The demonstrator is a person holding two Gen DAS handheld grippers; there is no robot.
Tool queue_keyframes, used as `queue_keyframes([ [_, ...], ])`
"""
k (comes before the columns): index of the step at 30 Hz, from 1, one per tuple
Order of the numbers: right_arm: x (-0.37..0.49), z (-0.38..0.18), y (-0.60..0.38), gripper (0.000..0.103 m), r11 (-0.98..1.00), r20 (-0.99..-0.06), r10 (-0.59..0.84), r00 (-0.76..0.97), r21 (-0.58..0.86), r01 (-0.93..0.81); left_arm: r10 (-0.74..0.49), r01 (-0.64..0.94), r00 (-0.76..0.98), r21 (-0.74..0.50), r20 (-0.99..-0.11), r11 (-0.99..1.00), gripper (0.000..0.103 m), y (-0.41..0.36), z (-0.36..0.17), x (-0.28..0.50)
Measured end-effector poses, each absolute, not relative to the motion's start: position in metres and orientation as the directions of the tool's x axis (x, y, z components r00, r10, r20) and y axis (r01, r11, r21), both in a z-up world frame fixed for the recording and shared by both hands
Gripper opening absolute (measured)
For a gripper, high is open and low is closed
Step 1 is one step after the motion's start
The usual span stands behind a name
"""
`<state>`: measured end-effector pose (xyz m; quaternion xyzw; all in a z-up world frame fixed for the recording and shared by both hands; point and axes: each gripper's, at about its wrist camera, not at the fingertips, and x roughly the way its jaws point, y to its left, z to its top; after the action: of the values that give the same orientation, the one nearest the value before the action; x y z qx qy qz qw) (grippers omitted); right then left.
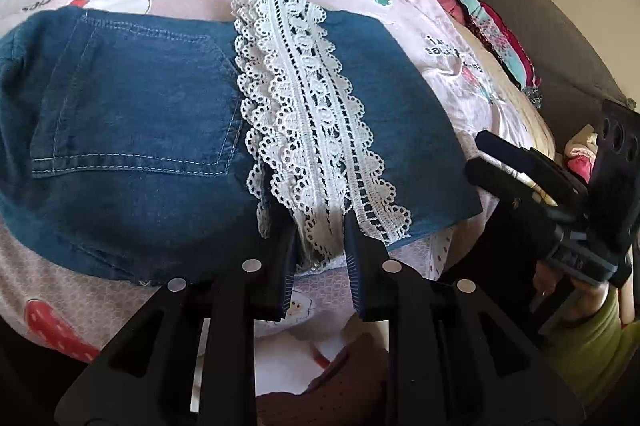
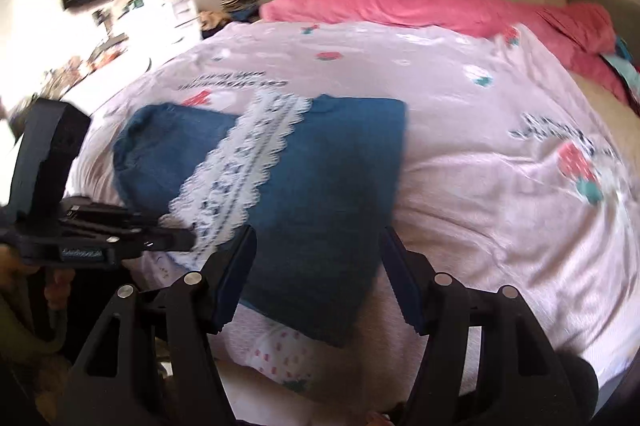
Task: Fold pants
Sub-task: 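Lay the lace leg over the denim with both tools and release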
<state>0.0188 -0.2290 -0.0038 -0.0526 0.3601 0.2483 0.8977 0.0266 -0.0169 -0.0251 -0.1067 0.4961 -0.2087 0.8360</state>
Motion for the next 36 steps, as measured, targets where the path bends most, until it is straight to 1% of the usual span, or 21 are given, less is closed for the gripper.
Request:
queue_keyframes([
  [2, 0.020, -0.012, -0.220, 0.063, 0.867, -0.696, 0.385, 0.606, 0.049, -0.496, -0.449, 0.251, 0.422, -0.375, -0.787, 0.892, 0.015, -0.017, -0.024, 0.026],
  [4, 0.025, -0.030, -0.213, 0.063, 0.879, -0.764, 0.298, 0.573, -0.014, -0.477, -0.452, 0.252, 0.420, -0.378, -0.787, 0.891, 0.016, -0.015, -0.025, 0.026],
  [6, 0.030, -0.039, -0.211, 0.063, 0.885, -0.790, 0.272, 0.549, -0.019, -0.466, -0.453, 0.250, 0.417, -0.380, -0.788, 0.890, 0.018, -0.015, -0.026, 0.026],
  [14, 0.033, -0.040, -0.214, 0.065, 0.887, -0.790, 0.286, 0.542, 0.004, -0.462, -0.456, 0.253, 0.419, -0.381, -0.785, 0.889, 0.019, -0.018, -0.025, 0.027],
  [16, 0.033, -0.039, -0.215, 0.065, 0.889, -0.787, 0.288, 0.546, 0.008, -0.458, -0.456, 0.255, 0.426, -0.380, -0.781, 0.889, 0.023, -0.017, -0.023, 0.025],
  [18, 0.032, -0.036, -0.218, 0.066, 0.892, -0.777, 0.299, 0.554, 0.023, -0.451, -0.453, 0.261, 0.438, -0.373, -0.777, 0.891, 0.033, -0.018, -0.017, 0.024],
  [23, 0.030, -0.025, -0.230, 0.067, 0.904, -0.743, 0.338, 0.577, 0.086, -0.418, -0.436, 0.262, 0.469, -0.350, -0.768, 0.899, 0.033, -0.015, -0.007, 0.019],
  [25, 0.029, -0.023, -0.233, 0.070, 0.908, -0.736, 0.341, 0.585, 0.095, -0.409, -0.422, 0.254, 0.481, -0.338, -0.769, 0.906, 0.035, -0.011, -0.003, 0.018],
  [26, 0.029, -0.022, -0.234, 0.071, 0.910, -0.732, 0.339, 0.590, 0.098, -0.402, -0.418, 0.249, 0.486, -0.338, -0.767, 0.908, 0.037, -0.009, -0.002, 0.018],
  [31, 0.028, -0.021, -0.239, 0.072, 0.914, -0.727, 0.347, 0.593, 0.119, -0.388, -0.399, 0.232, 0.510, -0.326, -0.762, 0.917, 0.045, 0.000, 0.005, 0.014],
  [33, 0.027, -0.019, -0.242, 0.081, 0.916, -0.720, 0.349, 0.600, 0.127, -0.380, -0.392, 0.227, 0.516, -0.320, -0.762, 0.920, 0.049, 0.002, 0.007, 0.013],
  [34, 0.027, -0.018, -0.243, 0.083, 0.917, -0.716, 0.352, 0.603, 0.134, -0.377, -0.388, 0.225, 0.518, -0.316, -0.762, 0.922, 0.050, 0.003, 0.008, 0.013],
  [36, 0.026, -0.016, -0.246, 0.086, 0.919, -0.708, 0.355, 0.611, 0.144, -0.366, -0.373, 0.216, 0.529, -0.305, -0.762, 0.928, 0.057, 0.006, 0.011, 0.012],
])
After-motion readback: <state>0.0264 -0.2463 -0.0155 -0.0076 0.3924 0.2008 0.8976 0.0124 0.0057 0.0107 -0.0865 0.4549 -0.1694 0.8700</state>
